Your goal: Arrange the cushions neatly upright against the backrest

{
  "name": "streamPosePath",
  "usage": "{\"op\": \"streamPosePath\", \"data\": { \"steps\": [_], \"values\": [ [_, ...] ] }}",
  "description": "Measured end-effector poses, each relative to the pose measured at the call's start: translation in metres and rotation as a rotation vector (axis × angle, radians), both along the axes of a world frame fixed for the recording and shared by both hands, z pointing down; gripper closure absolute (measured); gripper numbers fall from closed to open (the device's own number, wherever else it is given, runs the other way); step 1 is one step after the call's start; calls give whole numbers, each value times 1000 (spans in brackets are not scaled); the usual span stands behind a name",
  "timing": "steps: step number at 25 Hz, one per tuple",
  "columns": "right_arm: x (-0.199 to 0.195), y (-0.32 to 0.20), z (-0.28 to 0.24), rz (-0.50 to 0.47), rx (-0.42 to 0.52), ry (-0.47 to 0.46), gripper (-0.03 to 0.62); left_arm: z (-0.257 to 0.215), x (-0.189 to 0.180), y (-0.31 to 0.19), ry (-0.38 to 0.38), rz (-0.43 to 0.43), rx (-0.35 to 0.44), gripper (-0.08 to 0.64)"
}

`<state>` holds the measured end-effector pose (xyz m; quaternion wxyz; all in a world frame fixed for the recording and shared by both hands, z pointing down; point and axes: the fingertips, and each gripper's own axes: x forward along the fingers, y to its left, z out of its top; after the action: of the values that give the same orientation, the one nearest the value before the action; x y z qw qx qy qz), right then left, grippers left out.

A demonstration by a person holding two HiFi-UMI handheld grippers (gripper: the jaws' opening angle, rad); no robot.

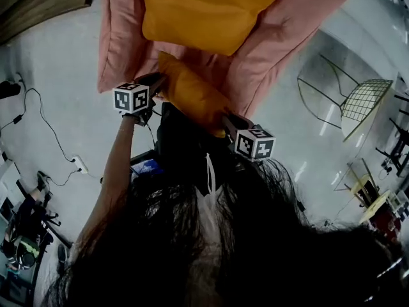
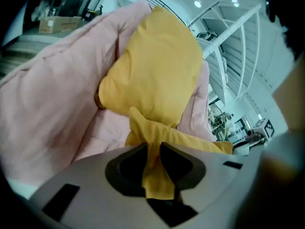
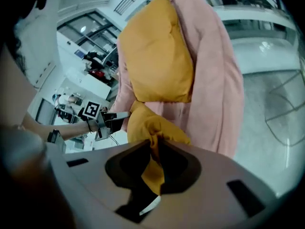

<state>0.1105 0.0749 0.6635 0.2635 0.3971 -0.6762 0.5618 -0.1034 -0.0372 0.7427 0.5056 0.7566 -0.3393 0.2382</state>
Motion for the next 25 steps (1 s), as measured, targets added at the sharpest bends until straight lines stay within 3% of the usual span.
{"op": "streamPosePath", "data": {
  "steps": [5, 8, 13, 16, 19, 25],
  "values": [
    [-7, -51, -6, -171, 155, 65, 523, -28, -33, -9, -2, -185, 86, 469],
    [-8, -85, -6, -236, 244, 87, 523, -41, -43, -23, -13, -212, 140, 480],
    [-18, -134, 2, -407, 414, 161, 523, -53, -55, -66, -90, -140, 288, 497],
    [-19, -151, 20, -467, 440, 221, 525, -40, -59, -84, -167, -35, 348, 525],
    [-19, -159, 41, -540, 434, 270, 525, -14, -54, -90, -198, 64, 323, 523],
    [-28, -154, 80, -667, 387, 350, 523, 21, -54, -92, -190, 104, 233, 517]
  ]
}}
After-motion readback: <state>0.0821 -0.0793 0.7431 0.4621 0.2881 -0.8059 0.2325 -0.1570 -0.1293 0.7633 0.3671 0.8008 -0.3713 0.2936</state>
